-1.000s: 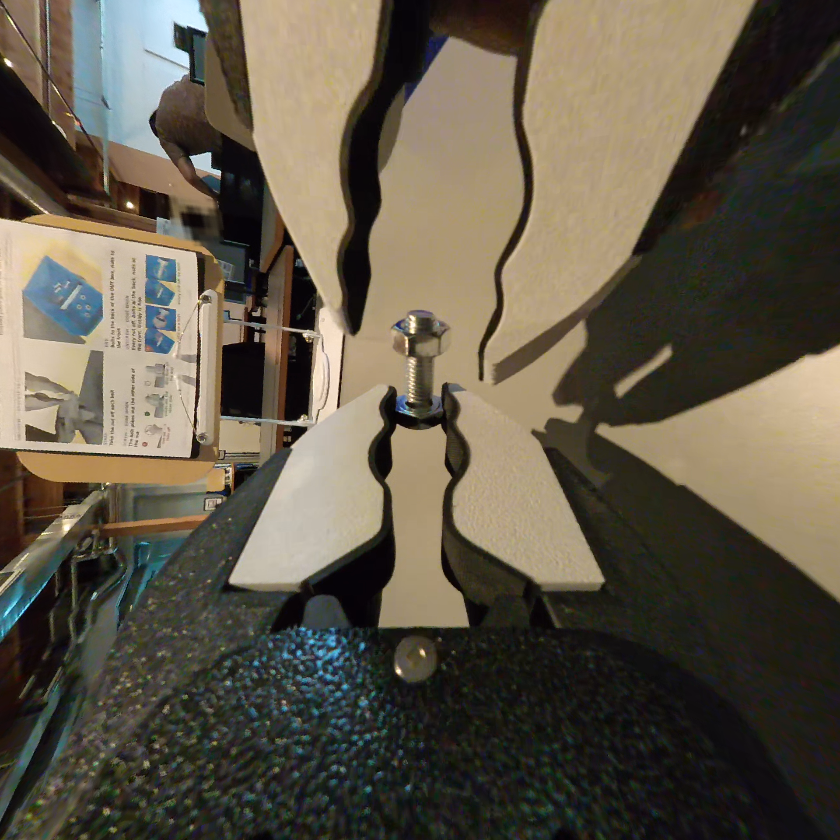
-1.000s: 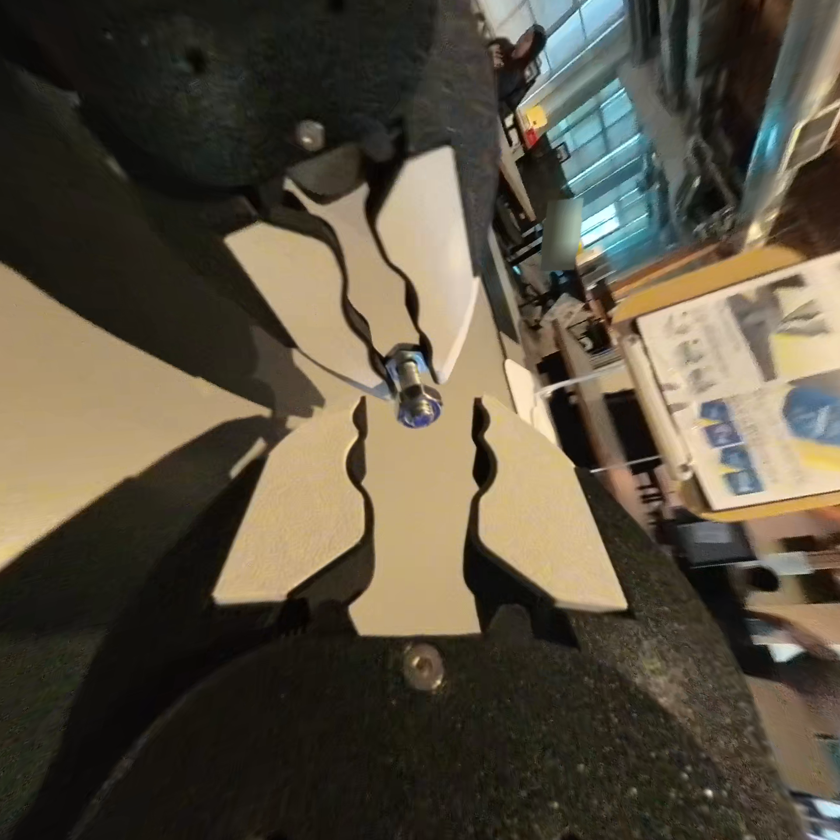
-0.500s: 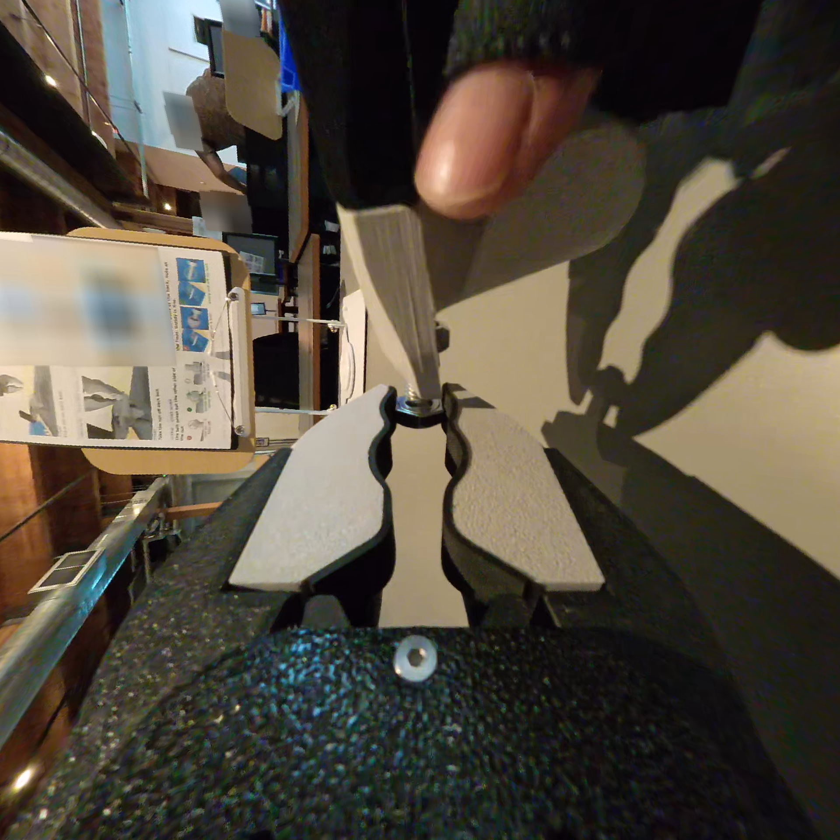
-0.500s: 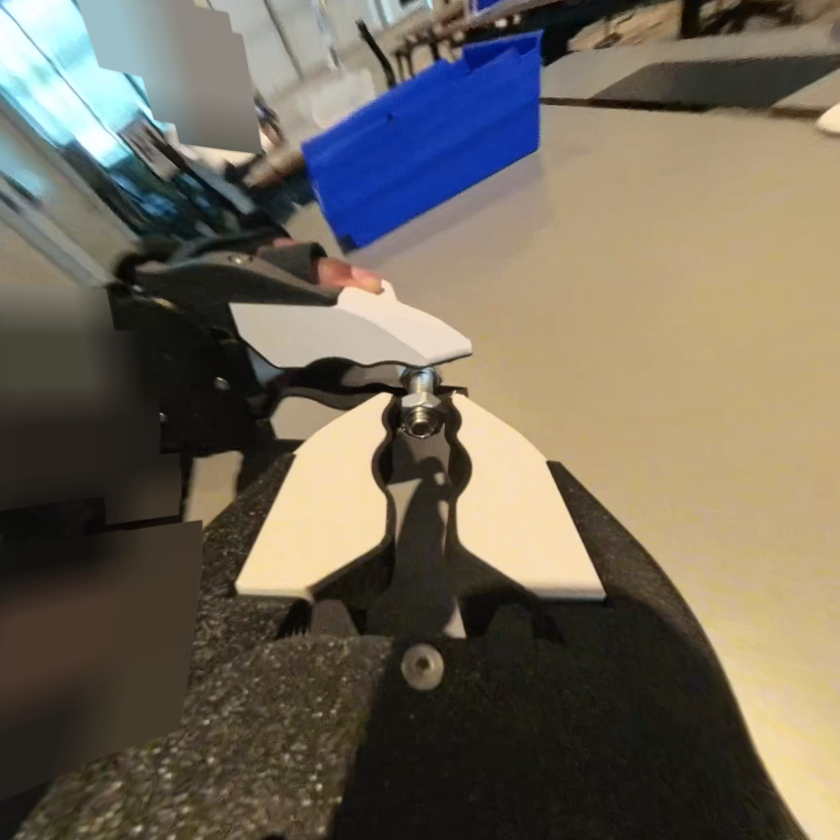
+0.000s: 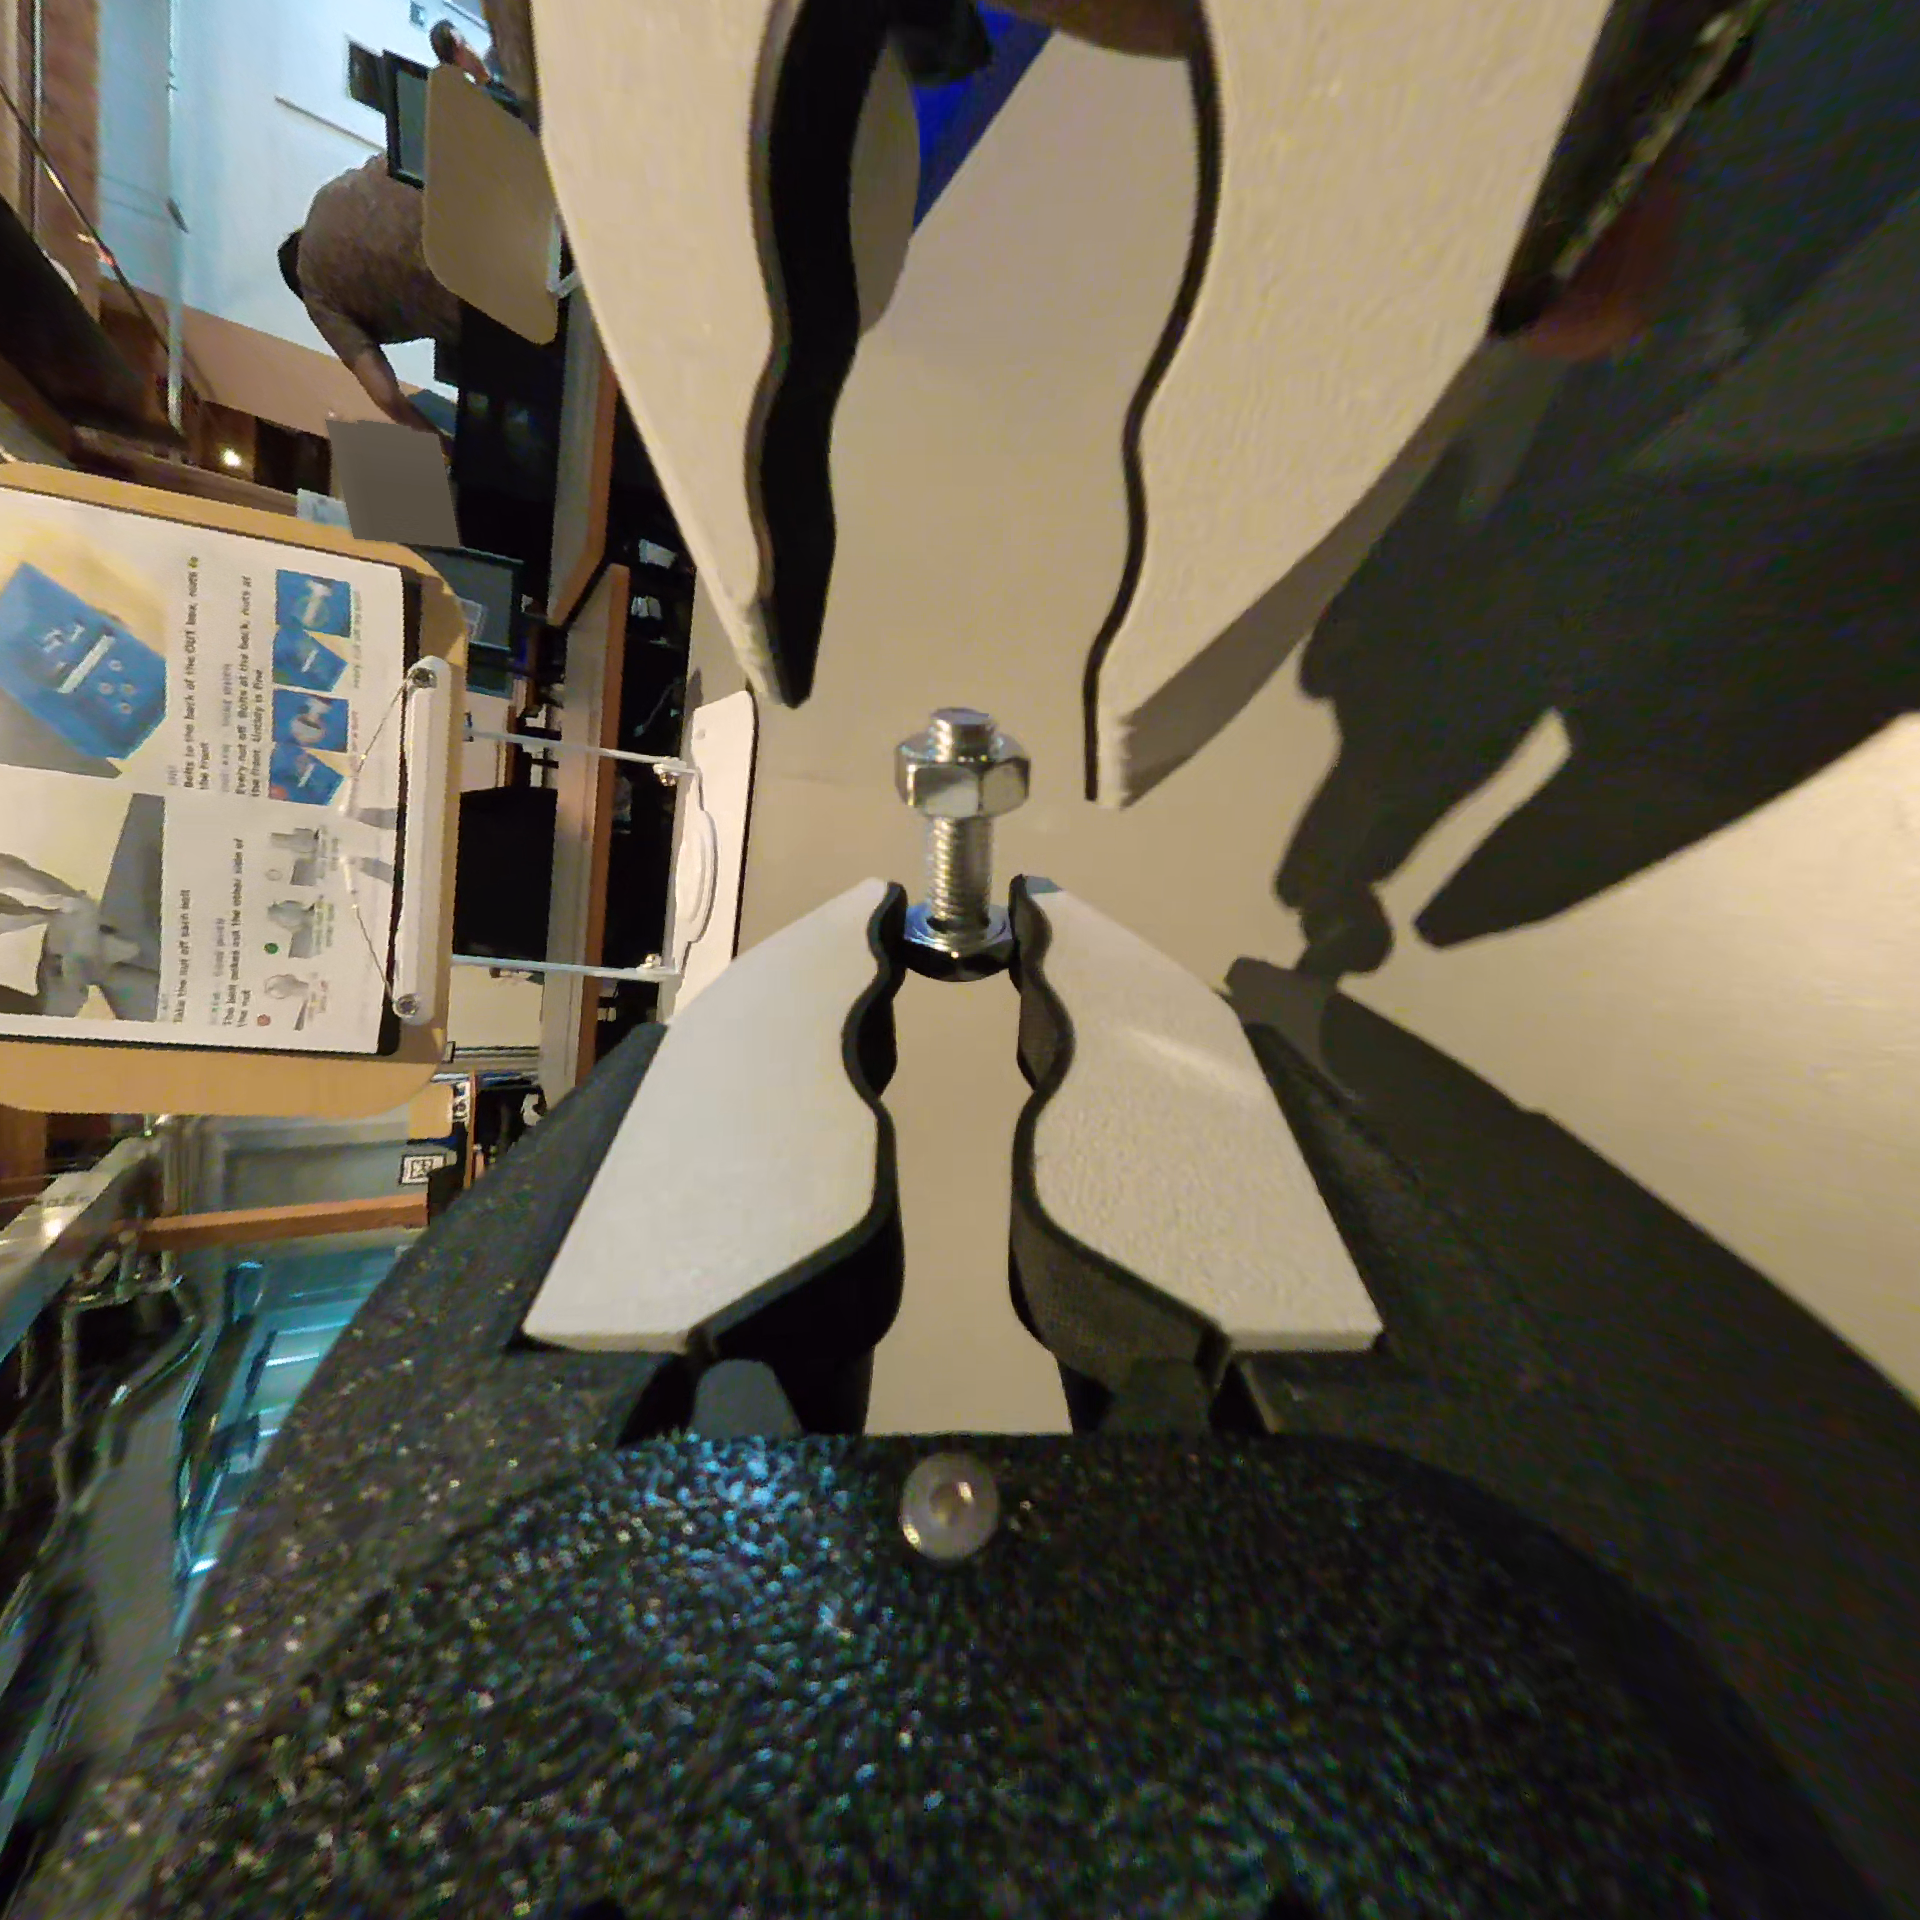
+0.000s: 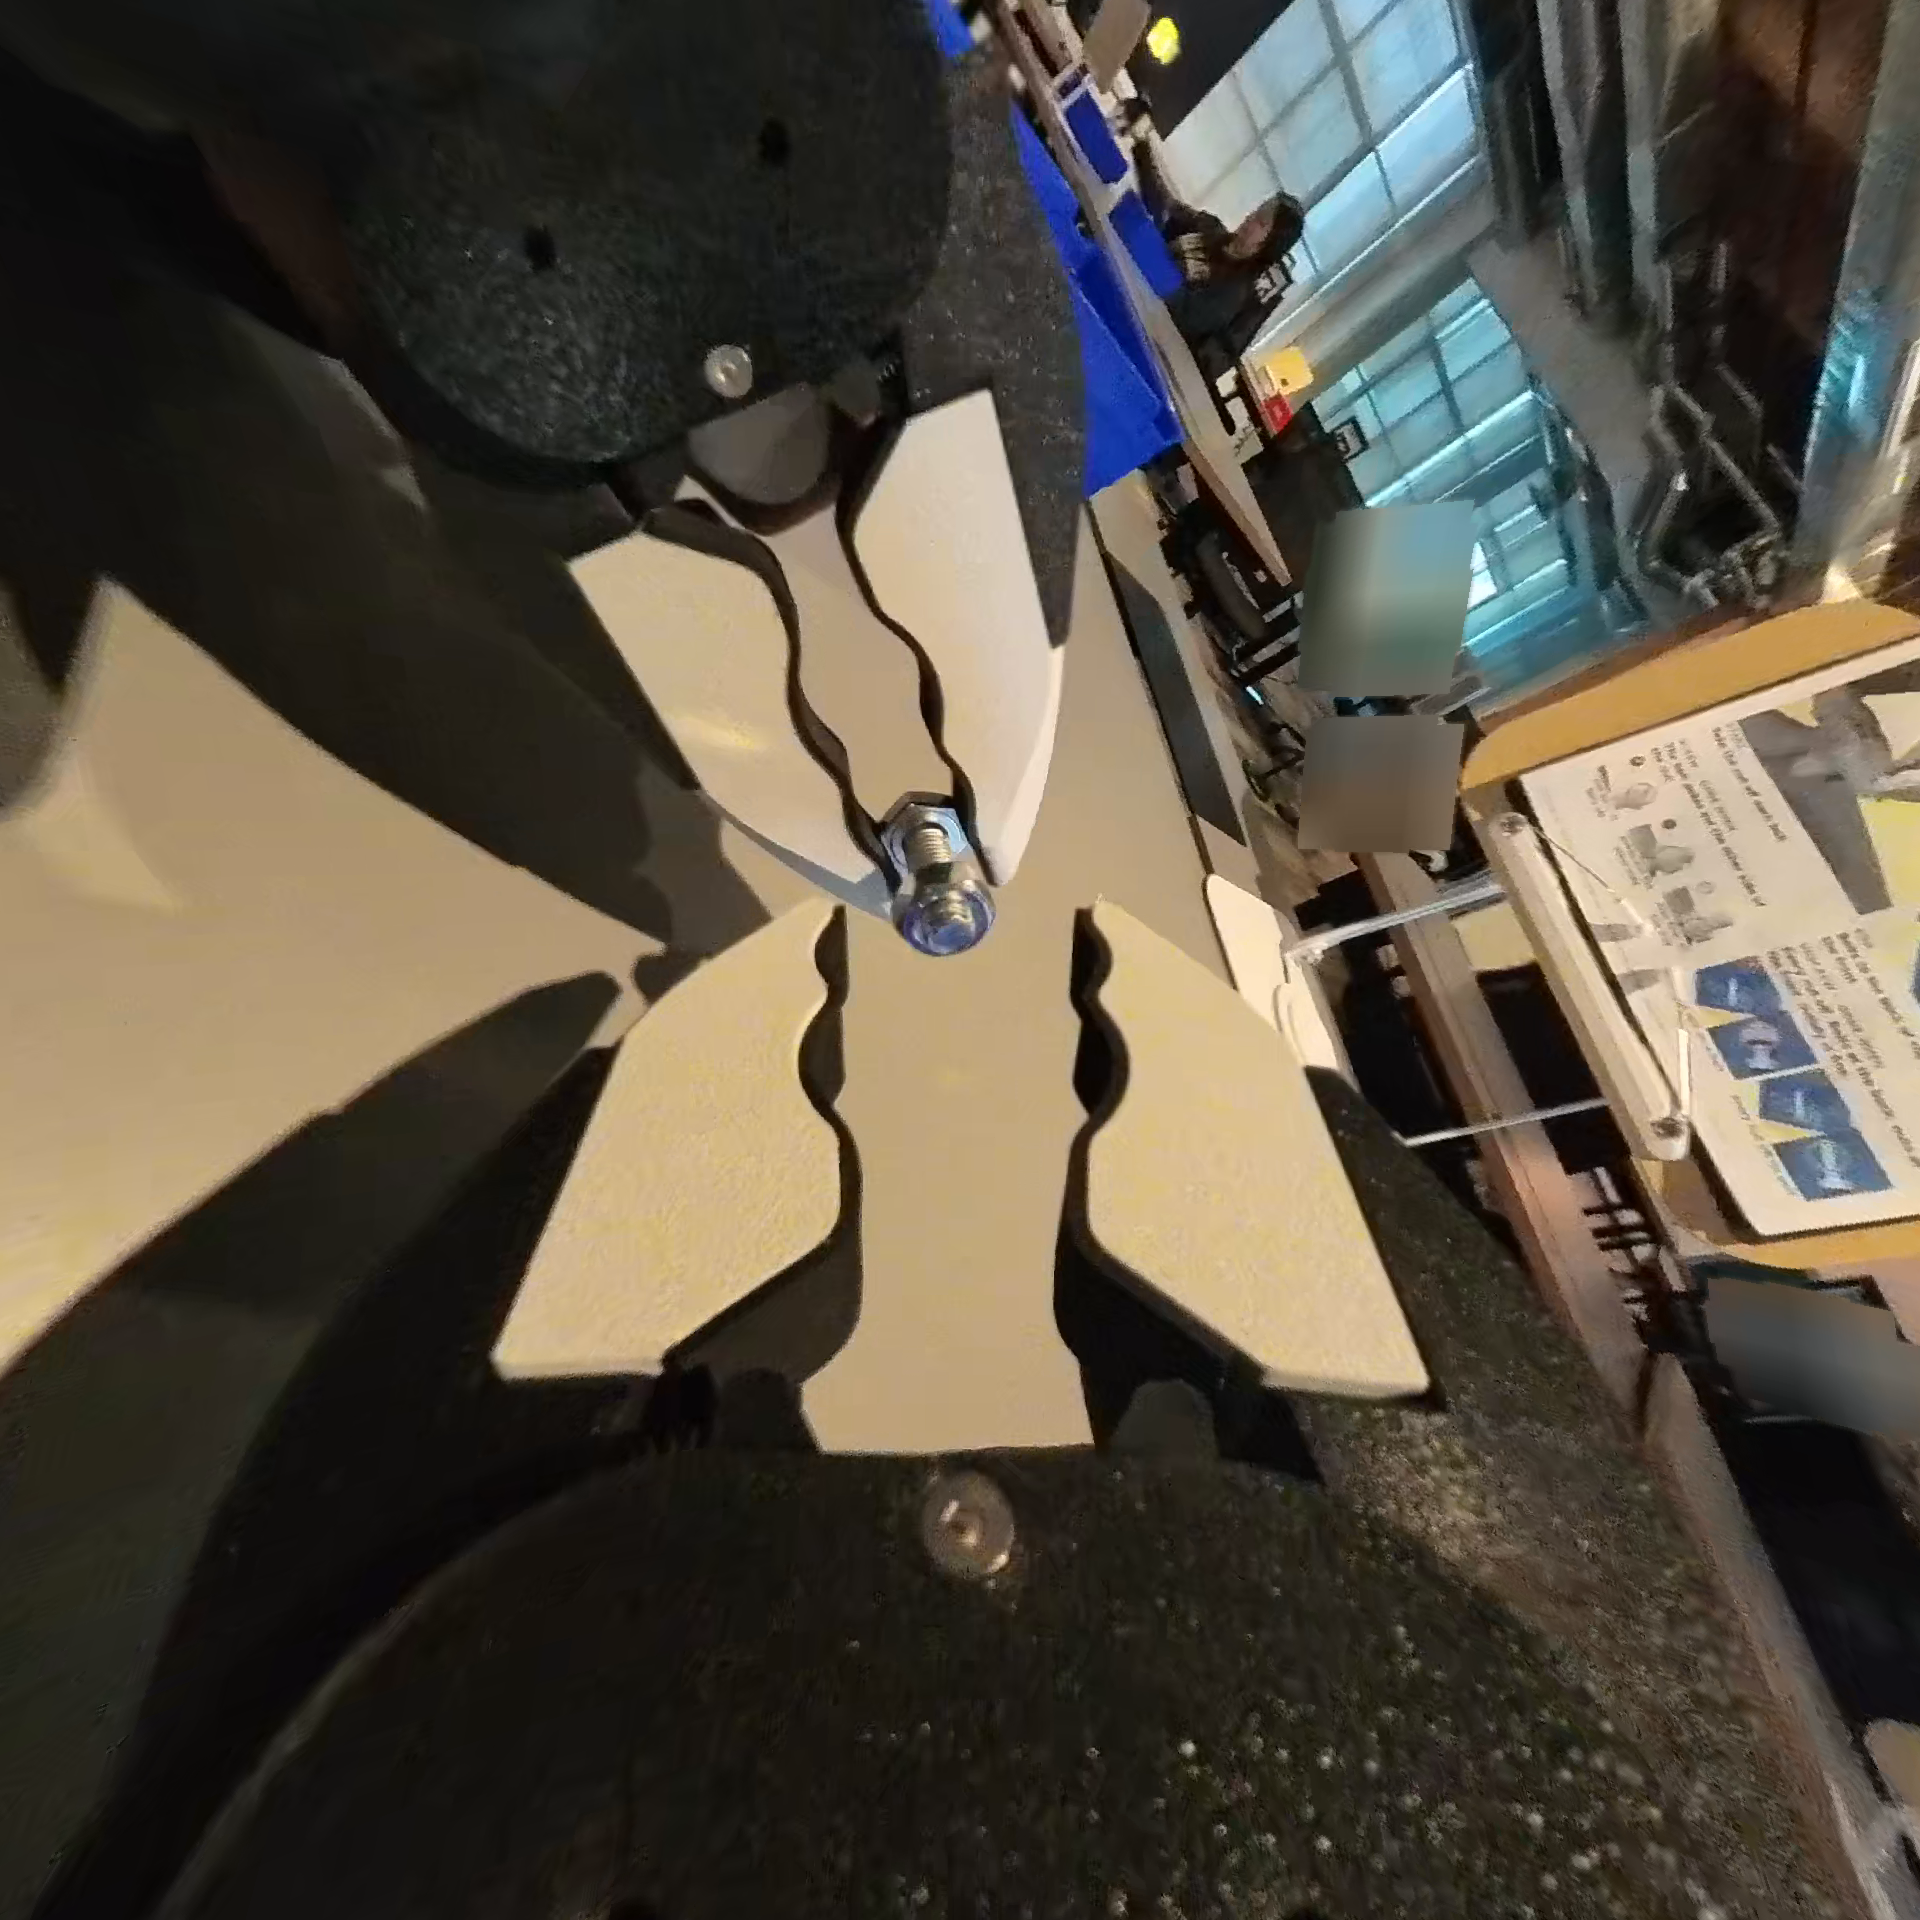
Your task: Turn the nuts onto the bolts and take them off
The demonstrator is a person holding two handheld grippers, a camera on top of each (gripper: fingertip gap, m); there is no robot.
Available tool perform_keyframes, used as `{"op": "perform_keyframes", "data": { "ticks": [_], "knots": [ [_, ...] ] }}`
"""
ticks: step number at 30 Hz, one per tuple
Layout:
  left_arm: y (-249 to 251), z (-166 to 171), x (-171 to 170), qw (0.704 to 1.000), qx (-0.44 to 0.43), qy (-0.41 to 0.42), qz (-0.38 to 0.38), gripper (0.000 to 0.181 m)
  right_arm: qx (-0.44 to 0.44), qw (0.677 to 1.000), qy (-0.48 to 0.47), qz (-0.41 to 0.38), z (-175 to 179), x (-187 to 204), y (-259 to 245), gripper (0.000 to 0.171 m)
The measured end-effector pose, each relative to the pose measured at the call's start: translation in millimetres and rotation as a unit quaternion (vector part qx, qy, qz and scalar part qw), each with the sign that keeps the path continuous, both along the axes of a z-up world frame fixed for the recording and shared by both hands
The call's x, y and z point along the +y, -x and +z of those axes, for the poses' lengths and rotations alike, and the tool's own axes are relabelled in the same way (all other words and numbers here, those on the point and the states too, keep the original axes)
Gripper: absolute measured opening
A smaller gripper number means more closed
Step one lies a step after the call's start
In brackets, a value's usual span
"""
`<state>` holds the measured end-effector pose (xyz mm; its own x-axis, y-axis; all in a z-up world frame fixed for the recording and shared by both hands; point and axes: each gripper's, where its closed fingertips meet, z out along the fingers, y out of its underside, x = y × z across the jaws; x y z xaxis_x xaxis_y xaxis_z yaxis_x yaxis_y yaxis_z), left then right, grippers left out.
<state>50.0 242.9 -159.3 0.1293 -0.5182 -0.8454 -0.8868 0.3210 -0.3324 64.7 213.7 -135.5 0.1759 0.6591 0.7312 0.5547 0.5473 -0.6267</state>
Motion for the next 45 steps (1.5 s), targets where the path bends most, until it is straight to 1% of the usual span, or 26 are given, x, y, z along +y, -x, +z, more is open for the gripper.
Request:
{"op": "perform_keyframes", "data": {
  "ticks": [3,6,8,10,12,13,14,16,18,19,20,21,22,25,27,28,30,32,34,35,37,39,41,42,43,45],
  "knots": [
    [-3.0,-0.6,-2.6,1.000,0.002,0.000,-0.010,0.019,-0.012,1.000,-0.001,0.013,-3.5,-0.8,-2.1,0.037],
    [-7.7,-1.4,-6.6,1.000,0.006,-0.002,-0.026,0.019,-0.032,0.999,-0.006,0.014,-10.3,-1.1,-2.0,0.022],
    [-7.0,-2.3,-5.8,1.000,0.015,-0.009,-0.020,0.019,-0.032,0.999,0.006,0.012,-13.1,-2.3,0.4,0.020],
    [-4.6,-1.3,-3.6,1.000,0.018,-0.017,-0.012,0.019,-0.018,0.999,0.044,-0.002,-14.3,0.2,1.4,0.020],
    [-0.9,2.4,-0.1,0.999,0.022,-0.034,0.003,0.019,0.032,0.989,0.142,-0.017,-13.0,2.3,4.2,0.020],
    [1.1,5.1,1.5,0.998,0.028,-0.047,0.012,0.019,0.068,0.976,0.207,-0.022,-11.4,2.6,6.4,0.020],
    [3.2,7.7,2.7,0.998,0.032,-0.058,0.020,0.019,0.105,0.955,0.276,-0.023,-9.6,2.6,8.4,0.020],
    [5.3,10.9,4.1,0.997,0.029,-0.065,0.028,0.018,0.174,0.901,0.396,-0.012,-5.8,2.9,11.4,0.020],
    [4.7,11.9,4.1,0.998,0.011,-0.052,0.027,0.018,0.218,0.861,0.459,0.014,-1.4,2.2,11.9,0.020],
    [4.4,12.5,4.1,0.998,0.005,-0.048,0.027,0.018,0.228,0.853,0.469,0.028,0.7,1.2,11.5,0.020],
    [4.5,12.3,4.2,0.999,0.003,-0.045,0.027,0.019,0.231,0.854,0.465,0.037,2.5,0.9,10.7,0.021],
    [4.9,10.9,4.6,0.999,0.003,-0.041,0.029,0.019,0.229,0.864,0.446,0.039,4.1,1.8,9.2,0.026],
    [5.2,9.7,4.9,0.999,0.003,-0.036,0.029,0.019,0.221,0.881,0.416,0.037,5.7,2.7,7.5,0.029],
    [4.6,7.2,4.2,1.000,-0.005,-0.020,0.023,0.019,0.155,0.951,0.267,0.025,7.6,3.8,1.9,0.033],
    [2.6,5.8,2.6,1.000,-0.009,-0.010,0.015,0.019,0.095,0.984,0.149,0.020,5.7,1.9,-0.7,0.034],
    [1.4,5.1,1.5,1.000,-0.010,-0.007,0.010,0.019,0.066,0.993,0.098,0.023,4.2,-0.8,-1.0,0.035],
    [-0.2,3.1,-0.1,1.000,-0.009,0.000,0.005,0.019,0.027,0.999,0.015,0.024,3.6,-4.2,-1.4,0.036],
    [-2.8,0.9,-2.7,1.000,-0.006,0.005,-0.006,0.019,0.012,1.000,-0.011,0.027,3.0,-6.4,-1.0,0.036],
    [-6.1,-0.8,-5.7,1.000,-0.004,0.008,-0.018,0.019,0.000,1.000,-0.010,0.024,-1.7,-5.1,-0.7,0.035],
    [-7.9,-1.4,-7.4,1.000,-0.003,0.009,-0.025,0.019,-0.008,1.000,-0.010,0.020,-4.5,-3.5,-0.9,0.032],
    [-10.0,-2.3,-9.3,0.999,-0.004,0.013,-0.031,0.019,-0.017,1.000,-0.006,0.018,-9.3,-3.9,0.2,0.020],
    [-8.1,-2.9,-7.4,1.000,0.000,0.010,-0.025,0.019,-0.007,1.000,0.026,0.007,-10.7,-2.7,1.6,0.020],
    [-4.8,-1.6,-4.2,1.000,0.002,0.001,-0.015,0.019,0.025,0.994,0.105,-0.011,-11.5,0.6,3.7,0.020],
    [-2.7,0.2,-2.3,1.000,0.006,-0.009,-0.008,0.019,0.056,0.985,0.163,-0.018,-10.6,1.5,5.7,0.020],
    [-0.8,1.6,-0.9,1.000,0.011,-0.018,-0.001,0.019,0.090,0.969,0.229,-0.023,-9.5,1.8,7.9,0.020],
    [1.9,3.5,0.9,1.000,0.012,-0.024,0.006,0.019,0.155,0.923,0.351,-0.021,-8.1,2.8,10.7,0.020]
  ]
}}
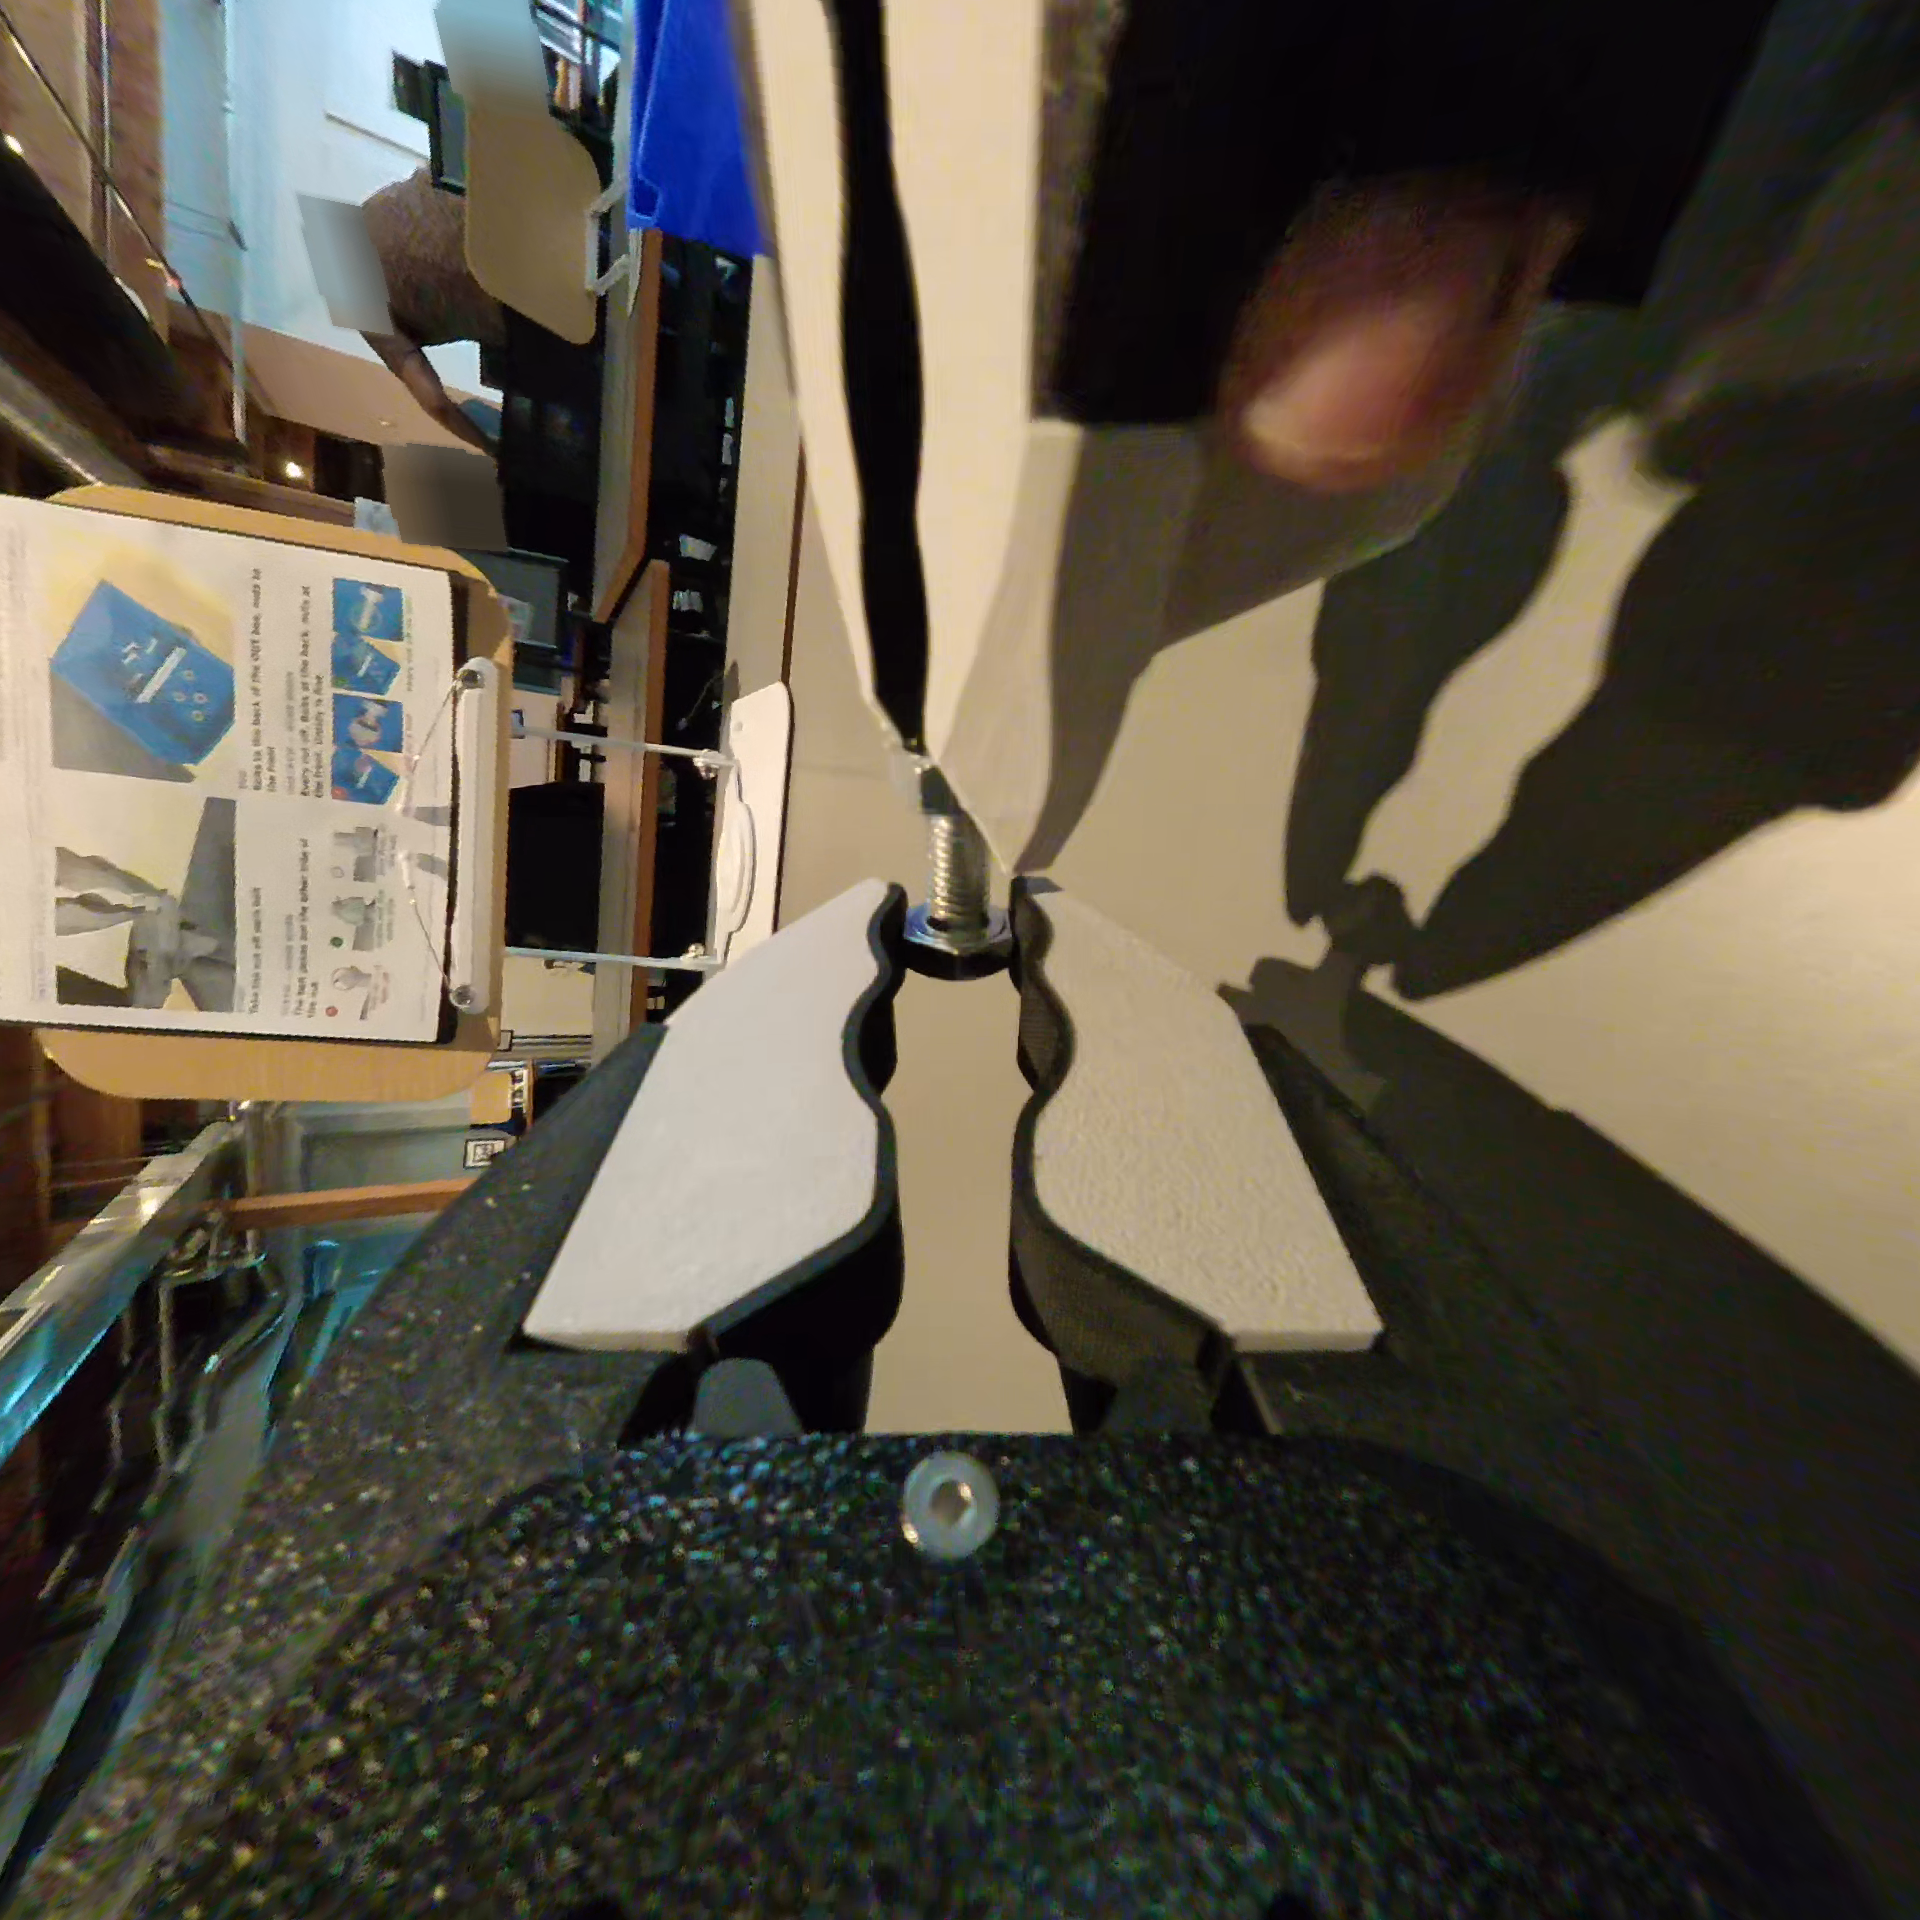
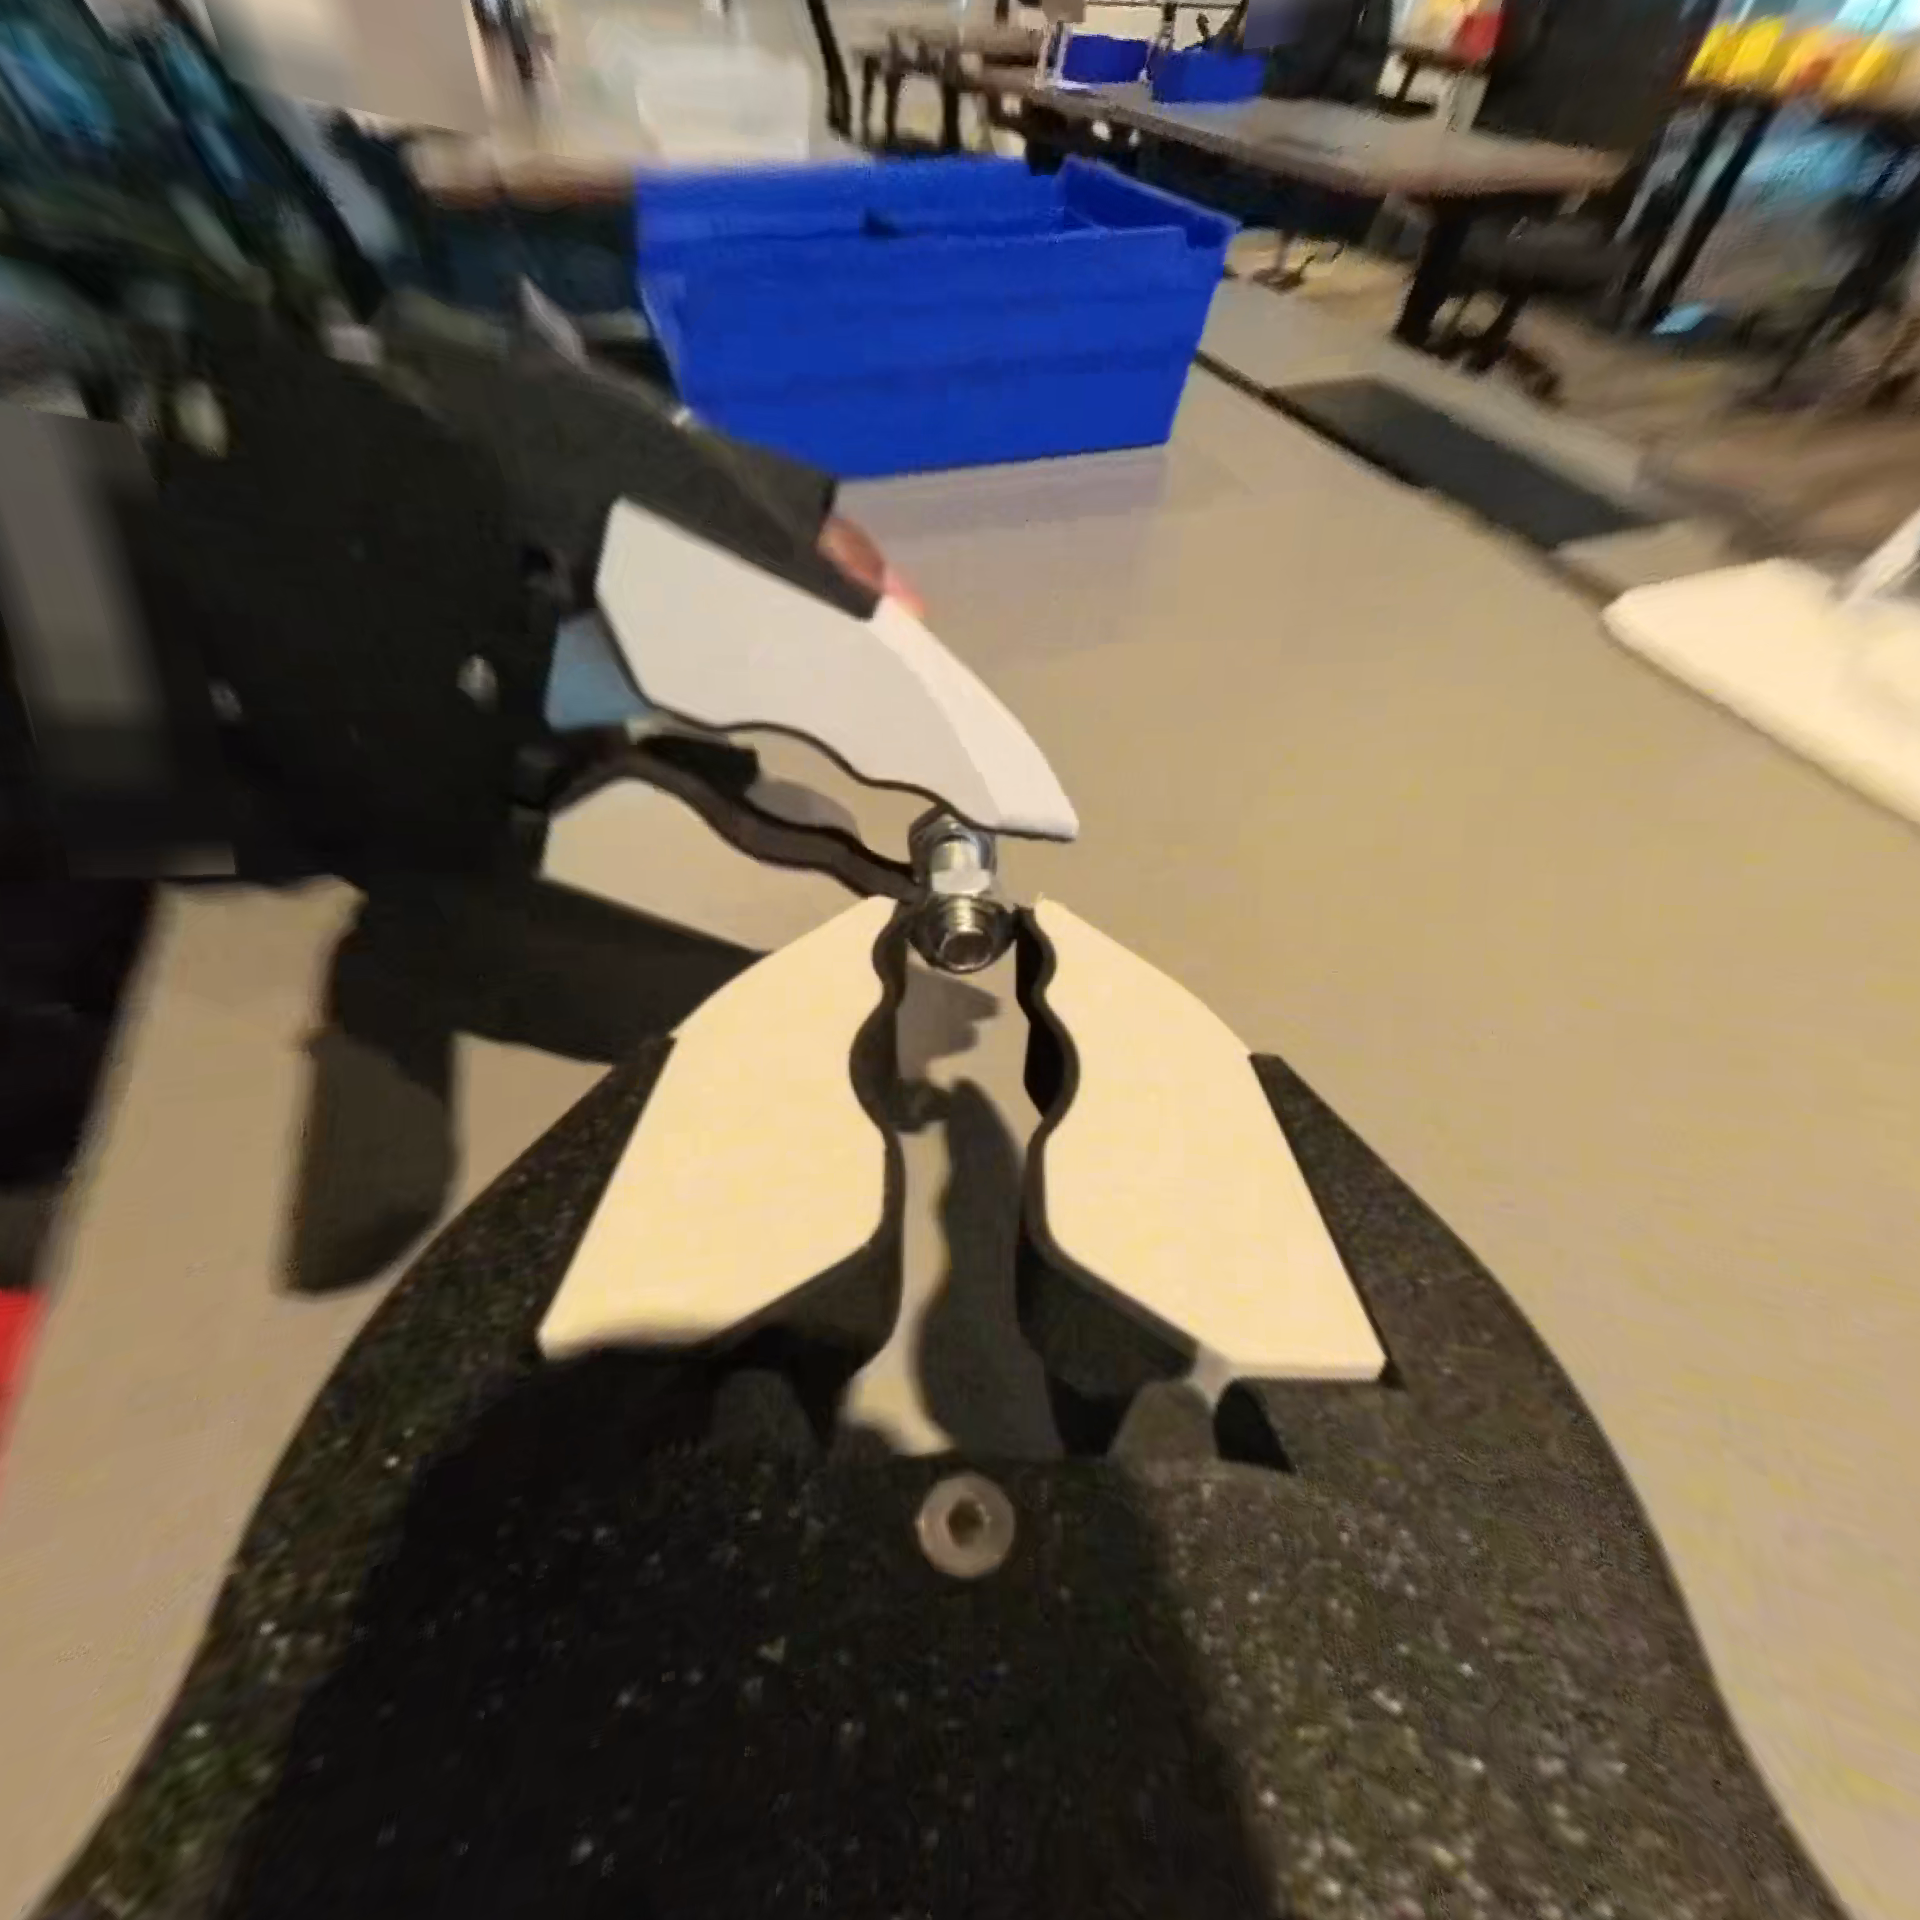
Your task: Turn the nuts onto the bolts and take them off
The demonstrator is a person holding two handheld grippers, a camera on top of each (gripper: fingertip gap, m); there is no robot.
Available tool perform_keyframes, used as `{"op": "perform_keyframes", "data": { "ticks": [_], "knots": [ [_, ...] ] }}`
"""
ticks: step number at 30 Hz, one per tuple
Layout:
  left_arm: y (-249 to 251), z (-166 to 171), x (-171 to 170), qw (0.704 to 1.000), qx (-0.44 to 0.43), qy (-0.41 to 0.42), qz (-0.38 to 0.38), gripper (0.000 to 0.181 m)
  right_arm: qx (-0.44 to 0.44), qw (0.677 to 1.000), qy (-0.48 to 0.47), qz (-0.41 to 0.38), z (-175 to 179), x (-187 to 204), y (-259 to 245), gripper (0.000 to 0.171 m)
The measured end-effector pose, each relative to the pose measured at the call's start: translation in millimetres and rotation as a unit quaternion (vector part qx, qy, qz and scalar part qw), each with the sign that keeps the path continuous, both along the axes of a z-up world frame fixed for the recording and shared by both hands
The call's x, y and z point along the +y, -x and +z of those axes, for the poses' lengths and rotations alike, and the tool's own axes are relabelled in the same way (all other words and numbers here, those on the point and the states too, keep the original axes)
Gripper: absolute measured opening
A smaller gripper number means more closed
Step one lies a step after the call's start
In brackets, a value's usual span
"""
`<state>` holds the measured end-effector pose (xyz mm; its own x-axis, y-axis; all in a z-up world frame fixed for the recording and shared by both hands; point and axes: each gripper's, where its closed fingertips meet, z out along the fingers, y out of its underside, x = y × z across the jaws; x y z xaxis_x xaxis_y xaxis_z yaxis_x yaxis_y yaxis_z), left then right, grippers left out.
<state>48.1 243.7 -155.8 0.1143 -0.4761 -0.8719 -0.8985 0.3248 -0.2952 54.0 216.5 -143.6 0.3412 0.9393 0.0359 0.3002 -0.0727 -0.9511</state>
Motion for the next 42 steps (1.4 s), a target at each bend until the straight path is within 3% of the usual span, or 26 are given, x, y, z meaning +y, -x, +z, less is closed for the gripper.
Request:
{"op": "perform_keyframes", "data": {
  "ticks": [3,5,9,13,16,22,24,27,32,35,39,42],
  "knots": [
    [0.0,-0.9,0.5,1.000,-0.013,0.016,0.002,0.019,0.078,0.990,0.119,0.024,1.8,0.2,1.0,0.020],
    [-1.1,-1.2,-0.4,0.999,-0.023,0.026,-0.001,0.019,0.091,0.988,0.119,0.046,5.5,-1.7,-0.2,0.022],
    [-3.1,-2.4,-2.5,0.997,-0.047,0.056,-0.013,0.019,0.021,0.998,-0.043,0.046,9.3,-1.1,-6.9,0.040],
    [-7.5,-3.7,-8.0,0.991,-0.079,0.100,-0.037,0.019,-0.078,0.963,-0.252,0.045,9.7,-5.9,-13.1,0.041],
    [-12.6,-5.4,-14.6,0.984,-0.096,0.133,-0.064,0.019,-0.087,0.949,-0.299,0.058,12.9,-13.6,-11.8,0.042],
    [-14.8,-8.4,-18.2,0.984,-0.083,0.138,-0.079,0.019,-0.112,0.943,-0.305,0.067,2.1,-13.6,-9.3,0.029],
    [-15.3,-8.7,-18.2,0.986,-0.075,0.128,-0.078,0.019,-0.117,0.943,-0.307,0.051,1.2,-11.1,-7.6,0.021],
    [-10.2,-8.4,-11.7,0.990,-0.064,0.110,-0.055,0.019,-0.120,0.951,-0.283,0.016,-0.3,-4.6,-4.7,0.020],
    [-0.1,-0.4,0.2,0.997,-0.056,0.059,-0.011,0.019,-0.052,0.988,-0.135,-0.061,3.3,4.9,2.7,0.020],
    [3.5,7.3,3.6,0.999,-0.043,0.015,0.007,0.019,0.019,0.997,-0.031,-0.069,7.7,6.1,5.5,0.020],
    [3.5,10.6,4.6,0.999,-0.040,0.001,0.016,0.018,0.046,0.998,-0.010,-0.037,9.4,5.1,3.8,0.041],
    [5.6,8.2,6.2,0.999,-0.039,0.010,0.017,0.019,0.000,0.993,-0.115,-0.027,13.4,7.8,-4.1,0.057]
  ]
}}
